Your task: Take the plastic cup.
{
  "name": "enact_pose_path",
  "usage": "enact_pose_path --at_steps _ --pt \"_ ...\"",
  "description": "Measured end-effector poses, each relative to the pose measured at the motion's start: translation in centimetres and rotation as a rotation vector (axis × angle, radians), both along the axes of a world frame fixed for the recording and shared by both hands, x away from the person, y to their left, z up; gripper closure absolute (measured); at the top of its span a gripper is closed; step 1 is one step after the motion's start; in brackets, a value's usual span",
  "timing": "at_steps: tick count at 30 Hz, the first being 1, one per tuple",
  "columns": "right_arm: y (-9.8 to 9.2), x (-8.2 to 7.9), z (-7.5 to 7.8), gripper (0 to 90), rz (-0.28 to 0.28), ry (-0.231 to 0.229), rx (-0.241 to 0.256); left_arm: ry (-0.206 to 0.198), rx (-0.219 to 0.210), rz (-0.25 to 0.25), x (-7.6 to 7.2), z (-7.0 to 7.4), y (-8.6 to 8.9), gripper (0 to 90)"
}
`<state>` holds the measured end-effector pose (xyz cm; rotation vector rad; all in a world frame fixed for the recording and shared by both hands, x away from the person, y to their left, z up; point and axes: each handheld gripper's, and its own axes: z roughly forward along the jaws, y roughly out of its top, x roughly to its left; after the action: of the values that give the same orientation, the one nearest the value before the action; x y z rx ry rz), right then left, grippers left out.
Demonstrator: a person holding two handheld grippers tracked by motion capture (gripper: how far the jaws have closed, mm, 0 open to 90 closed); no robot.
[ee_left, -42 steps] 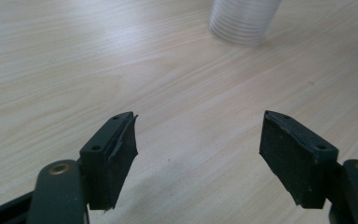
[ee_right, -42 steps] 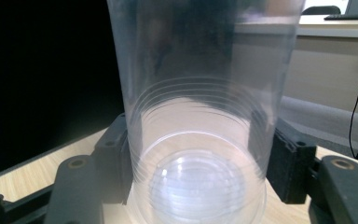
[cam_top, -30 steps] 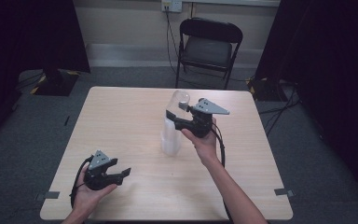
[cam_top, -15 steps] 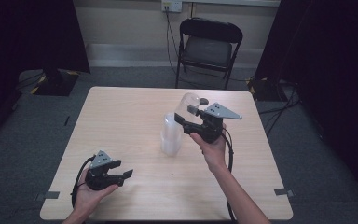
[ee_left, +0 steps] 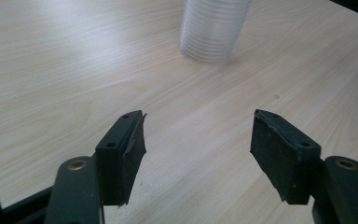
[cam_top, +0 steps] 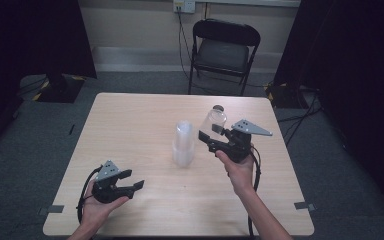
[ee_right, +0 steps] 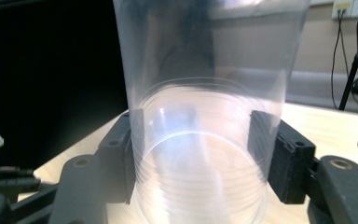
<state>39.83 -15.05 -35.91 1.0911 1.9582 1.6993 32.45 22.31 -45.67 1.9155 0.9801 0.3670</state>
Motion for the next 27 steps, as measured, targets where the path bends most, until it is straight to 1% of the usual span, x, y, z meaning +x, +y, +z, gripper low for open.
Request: enact_pose_path --at_steps 1,2,3,4,6,7,9,10,11,12,13,15,16,17,18,19,21,22,23,24,25,26,27 --pt "0.0 0.0 0.0 36.8 0.000 0.000 0.000 -0.006 0.005 0.003 -0.1 0.1 -0.1 35.2" --pt "-0.1 -0.3 -0.4 37.0 0.006 0.016 -0.010 -0.039 0.022 0.021 -0.3 0.3 -0.5 35.2" --pt "-0.1 -0.3 -0.4 37.0 0.006 0.016 -0.010 -0.039 0.022 0.021 -0.3 0.3 -0.5 35.1" --pt "-0.3 -0.4 -0.9 37.3 0.014 0.043 -0.006 -0.059 0.027 0.013 -0.5 0.6 -0.9 35.1" --pt "-0.3 -0.7 -1.6 38.0 0.012 0.057 0.002 -0.066 0.019 0.008 -0.7 0.6 -1.2 35.1" --pt "-0.2 -0.8 -2.0 38.2 0.020 0.067 0.004 -0.066 0.019 0.008 -0.7 0.6 -1.2 35.1" --pt "0.0 -1.0 -2.7 38.7 0.019 0.092 0.005 -0.063 0.012 0.006 -0.8 0.7 -1.3 35.1" --pt "0.1 -1.0 -2.9 39.0 0.030 0.102 0.010 -0.068 0.001 0.014 -0.8 0.9 -1.2 35.3" --pt "0.1 -1.0 -2.9 39.0 0.030 0.102 0.010 -0.068 0.001 0.014 -0.8 0.9 -1.2 36.0" --pt "0.3 -1.2 -3.1 39.0 0.044 0.110 0.012 -0.069 -0.032 0.016 -0.8 1.2 -1.1 38.7" --pt "0.4 -1.2 -3.1 39.0 0.050 0.114 0.009 -0.060 -0.048 0.006 -0.6 1.3 -1.1 40.2" --pt "0.4 -1.3 -3.0 39.0 0.057 0.123 0.009 -0.056 -0.043 0.000 -0.4 1.4 -1.1 40.9" --pt "0.4 -1.3 -2.9 39.1 0.075 0.147 0.013 -0.051 -0.057 0.003 -0.1 1.5 -1.2 40.9" --pt "0.4 -1.3 -2.8 39.1 0.082 0.157 0.022 -0.044 -0.057 -0.007 0.1 1.7 -1.4 40.8" --pt "0.4 -1.4 -2.7 39.1 0.093 0.168 0.031 -0.048 -0.050 -0.010 0.1 1.8 -1.7 40.2" --pt "0.4 -1.4 -2.7 39.1 0.093 0.168 0.031 -0.048 -0.050 -0.010 0.1 1.8 -1.7 38.9" --pt "0.4 -1.6 -2.5 39.8 0.098 0.178 0.040 -0.043 -0.032 -0.029 0.5 2.3 -2.2 38.6" --pt "0.4 -1.8 -2.5 40.1 0.098 0.187 0.049 -0.043 -0.018 -0.029 0.6 2.5 -2.5 40.0" --pt "0.5 -2.0 -2.6 40.4 0.107 0.191 0.060 -0.054 -0.037 -0.043 0.9 3.0 -3.0 41.7" --pt "0.5 -2.1 -2.7 40.4 0.114 0.201 0.067 -0.061 -0.042 -0.046 1.1 3.2 -3.4 43.1" --pt "0.5 -2.2 -2.8 40.6 0.120 0.206 0.077 -0.061 -0.042 -0.046 1.1 3.2 -3.4 43.2" --pt "0.5 -2.3 -2.9 40.6 0.126 0.216 0.083 -0.070 -0.050 -0.063 1.3 3.3 -4.2 43.7" --pt "0.4 -2.4 -3.1 40.7 0.129 0.225 0.089 -0.070 -0.050 -0.063 1.3 3.3 -4.2 43.7"
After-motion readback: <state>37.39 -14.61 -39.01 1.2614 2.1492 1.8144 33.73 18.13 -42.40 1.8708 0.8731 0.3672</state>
